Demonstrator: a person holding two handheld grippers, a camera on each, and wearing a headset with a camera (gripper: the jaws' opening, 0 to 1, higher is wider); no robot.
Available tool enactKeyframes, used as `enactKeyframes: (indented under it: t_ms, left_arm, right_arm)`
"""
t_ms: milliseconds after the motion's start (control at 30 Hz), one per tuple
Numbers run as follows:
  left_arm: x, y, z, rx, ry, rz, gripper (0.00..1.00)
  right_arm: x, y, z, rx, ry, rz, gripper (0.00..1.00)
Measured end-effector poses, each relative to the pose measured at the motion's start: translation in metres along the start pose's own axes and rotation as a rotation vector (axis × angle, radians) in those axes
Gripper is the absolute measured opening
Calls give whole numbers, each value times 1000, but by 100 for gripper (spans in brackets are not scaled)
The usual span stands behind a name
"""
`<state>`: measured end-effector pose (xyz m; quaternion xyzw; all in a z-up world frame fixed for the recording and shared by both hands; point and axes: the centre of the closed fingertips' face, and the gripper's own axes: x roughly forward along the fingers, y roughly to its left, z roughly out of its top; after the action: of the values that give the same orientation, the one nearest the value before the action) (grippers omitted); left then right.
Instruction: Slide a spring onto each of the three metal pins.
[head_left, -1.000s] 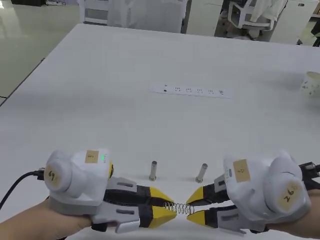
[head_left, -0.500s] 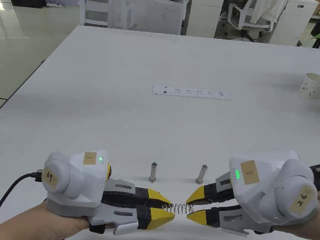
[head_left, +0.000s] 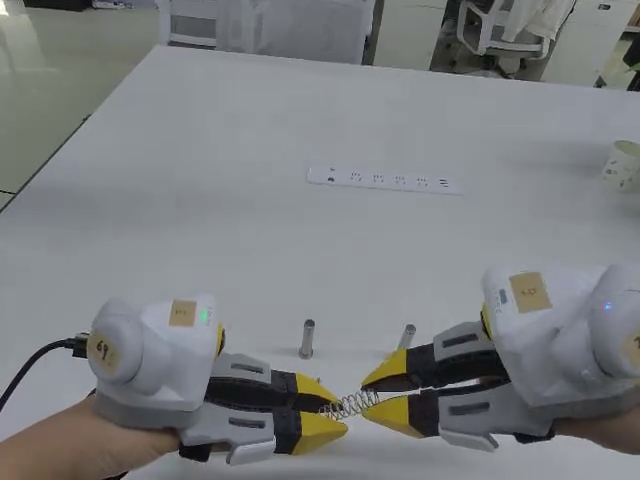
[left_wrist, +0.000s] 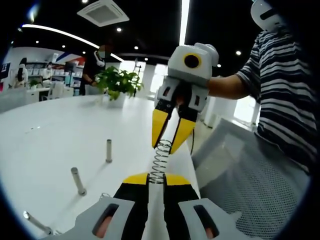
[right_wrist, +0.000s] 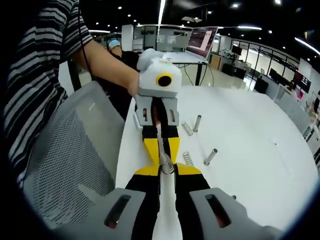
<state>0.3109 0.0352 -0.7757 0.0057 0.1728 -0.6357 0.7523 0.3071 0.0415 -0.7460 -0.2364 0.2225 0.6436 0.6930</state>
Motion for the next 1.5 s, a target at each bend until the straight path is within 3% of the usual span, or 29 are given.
enactKeyframes:
  t_ms: [200, 433, 767, 900, 1200, 1333, 1500]
  left_arm:
    - [5, -2, -4, 19, 18, -6, 2]
    - [7, -5, -7, 57, 53, -11, 2]
    - [4, 5, 1, 109, 39, 37, 3]
    - [-2, 11, 2, 106, 32, 54, 3]
    - [0, 9, 1, 101, 37, 53, 3]
    - [-1, 12, 0, 56, 29, 64, 4]
    - [0, 13, 2, 77, 22, 71, 4]
  right_arm:
    - [7, 4, 12, -43, -25, -10, 7]
    - [16, 8, 17, -128, -13, -28, 7]
    - [18, 0, 25, -175, -49, -79, 7]
    - [17, 0, 26, -196, -63, -92, 7]
    - [19, 1, 27, -230, -62, -96, 7]
    - [18, 0, 27, -234, -59, -98, 7]
    - [19, -1, 29, -258, -48, -101, 7]
